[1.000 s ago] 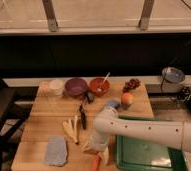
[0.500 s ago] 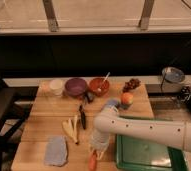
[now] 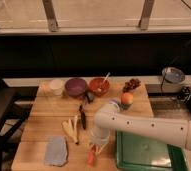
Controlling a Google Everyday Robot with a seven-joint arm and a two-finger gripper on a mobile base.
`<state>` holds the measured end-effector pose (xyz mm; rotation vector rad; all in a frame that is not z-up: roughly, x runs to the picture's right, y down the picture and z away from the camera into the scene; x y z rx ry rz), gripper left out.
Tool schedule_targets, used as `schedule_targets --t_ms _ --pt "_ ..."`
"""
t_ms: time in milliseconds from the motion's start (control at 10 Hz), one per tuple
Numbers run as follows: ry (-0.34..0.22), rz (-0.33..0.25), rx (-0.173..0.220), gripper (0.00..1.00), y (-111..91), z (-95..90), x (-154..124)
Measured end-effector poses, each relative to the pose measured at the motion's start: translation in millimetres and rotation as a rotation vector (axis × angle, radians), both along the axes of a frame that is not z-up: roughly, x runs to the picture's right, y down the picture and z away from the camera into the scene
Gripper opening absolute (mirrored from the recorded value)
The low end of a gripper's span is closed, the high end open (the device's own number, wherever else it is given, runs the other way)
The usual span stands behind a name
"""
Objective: Place pepper in paper cup
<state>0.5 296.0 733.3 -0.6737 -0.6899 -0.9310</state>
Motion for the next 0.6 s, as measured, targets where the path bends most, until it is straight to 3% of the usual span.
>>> schedule_targets --t_ms 300,500,600 --pt "-0.010 0.004 0.077 0.00 -80.2 -14.3 3.5" --pt "-0.015 0.016 0.122 0.00 -123.4 -6.8 2.0" --pt "-0.031 0.047 0.153 0.00 -154.7 1.7 0.8"
